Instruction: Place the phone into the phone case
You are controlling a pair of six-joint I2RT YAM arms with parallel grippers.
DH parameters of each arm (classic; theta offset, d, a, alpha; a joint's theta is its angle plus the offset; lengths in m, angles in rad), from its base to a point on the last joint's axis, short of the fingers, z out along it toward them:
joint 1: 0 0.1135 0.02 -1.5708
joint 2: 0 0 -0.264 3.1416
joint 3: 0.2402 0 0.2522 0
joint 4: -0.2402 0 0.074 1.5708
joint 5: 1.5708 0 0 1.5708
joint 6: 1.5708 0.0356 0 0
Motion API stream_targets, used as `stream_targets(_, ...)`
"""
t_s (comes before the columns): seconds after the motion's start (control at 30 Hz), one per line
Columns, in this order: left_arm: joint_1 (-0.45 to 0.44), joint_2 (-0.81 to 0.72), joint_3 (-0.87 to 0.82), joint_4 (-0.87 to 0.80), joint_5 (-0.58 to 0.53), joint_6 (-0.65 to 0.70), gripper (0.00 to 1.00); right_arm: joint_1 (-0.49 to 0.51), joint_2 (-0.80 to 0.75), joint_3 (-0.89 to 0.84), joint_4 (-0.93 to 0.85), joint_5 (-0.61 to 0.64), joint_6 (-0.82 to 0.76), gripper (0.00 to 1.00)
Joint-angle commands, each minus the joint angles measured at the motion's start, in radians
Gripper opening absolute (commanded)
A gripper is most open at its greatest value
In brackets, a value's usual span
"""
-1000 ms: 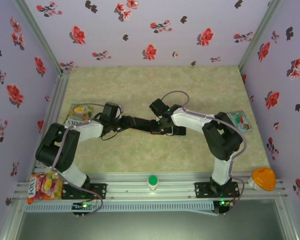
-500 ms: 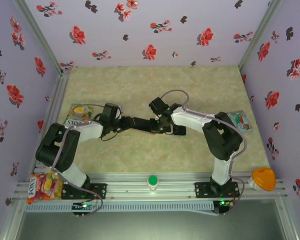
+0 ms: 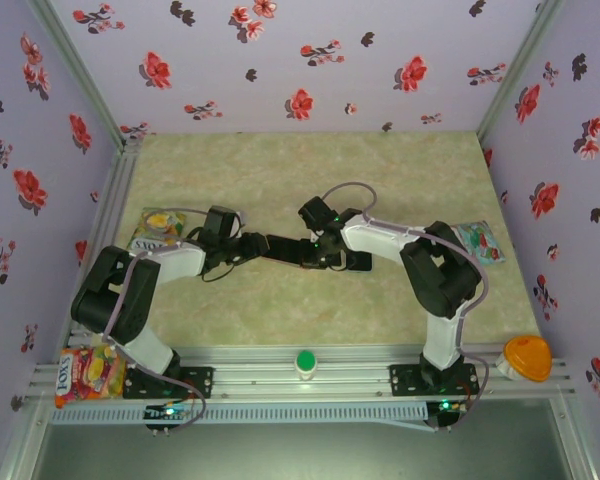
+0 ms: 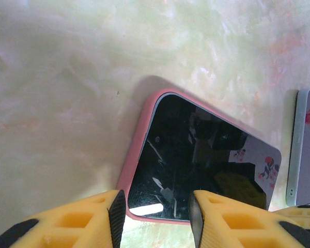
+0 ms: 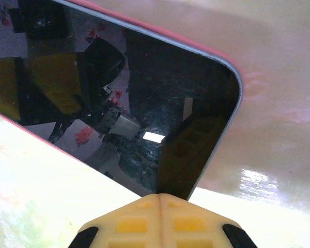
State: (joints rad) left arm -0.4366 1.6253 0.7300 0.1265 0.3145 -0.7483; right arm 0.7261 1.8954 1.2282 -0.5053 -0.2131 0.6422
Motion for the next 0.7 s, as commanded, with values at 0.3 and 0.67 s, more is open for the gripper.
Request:
stream_targets(0.3,0.009,-0.007,-0.015,0.006,0.009,0.015,0.42,0.008,0.182,-0.143,0.082,0.03,0.029,0.0)
stream_targets(0.67,0.01,-0.015,-0.018,0.0,0.007,0.014,0.42,0.013,0.176,-0.174,0.11,0.011,0.05,0.0)
